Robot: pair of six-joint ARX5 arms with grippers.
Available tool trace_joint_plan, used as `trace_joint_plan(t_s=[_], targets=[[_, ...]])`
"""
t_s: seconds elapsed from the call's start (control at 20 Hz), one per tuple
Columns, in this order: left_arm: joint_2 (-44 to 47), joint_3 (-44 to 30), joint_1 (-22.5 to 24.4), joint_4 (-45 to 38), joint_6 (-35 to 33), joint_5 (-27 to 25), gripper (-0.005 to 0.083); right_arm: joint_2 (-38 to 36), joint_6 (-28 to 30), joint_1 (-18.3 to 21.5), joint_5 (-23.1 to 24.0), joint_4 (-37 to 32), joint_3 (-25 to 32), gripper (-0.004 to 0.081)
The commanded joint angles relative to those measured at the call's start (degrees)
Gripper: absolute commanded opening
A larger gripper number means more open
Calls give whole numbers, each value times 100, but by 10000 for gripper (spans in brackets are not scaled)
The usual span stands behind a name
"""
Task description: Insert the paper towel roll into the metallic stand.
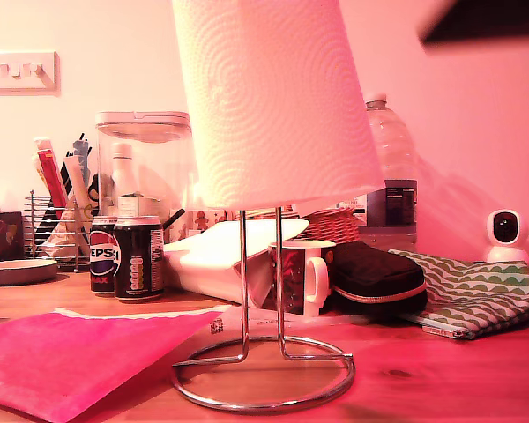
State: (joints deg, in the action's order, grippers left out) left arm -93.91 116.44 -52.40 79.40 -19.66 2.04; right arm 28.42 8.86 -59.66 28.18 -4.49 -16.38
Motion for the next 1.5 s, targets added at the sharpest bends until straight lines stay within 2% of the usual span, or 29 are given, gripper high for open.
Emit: trace_joint_plan(t_s=[0.0, 0.15, 0.35, 0.5, 0.6, 0.7, 0.8, 1.1, 1.35, 1.4, 1.45], targets=[[-59, -83, 15, -83, 17, 4, -21, -251, -96, 166, -140, 103, 85, -11], [-59, -83, 15, -83, 20, 4, -21, -787, -195, 439, -479, 402, 85, -11], [-59, -83, 15, -83, 17, 2, -21, -1377, -437, 592, -511, 846, 85, -11], [-70, -83, 15, -83, -11, 11, -3, -1488, -459, 605, -673, 857, 85, -11], [-103, -83, 15, -83, -35, 83, 85, -1486, -490, 605, -743, 861, 85, -11], [-127, -83, 15, -83, -28, 162, 223, -1488, -496, 605, -835, 841, 85, -11], [-127, -83, 15, -83, -26, 192, 287, -1488, -498, 605, -841, 820, 85, -11], [-133, -83, 15, -83, -26, 378, 271, -1488, -588, 605, -881, 824, 85, -11], [-120, -83, 11, -83, -26, 348, 12, -1486, -608, 605, -876, 817, 85, -11], [-120, -83, 11, -83, -15, 348, -23, -1488, -605, 605, -872, 811, 85, -11], [-70, -83, 15, -83, 17, 348, -21, -1486, -603, 605, -824, 800, 85, -11]])
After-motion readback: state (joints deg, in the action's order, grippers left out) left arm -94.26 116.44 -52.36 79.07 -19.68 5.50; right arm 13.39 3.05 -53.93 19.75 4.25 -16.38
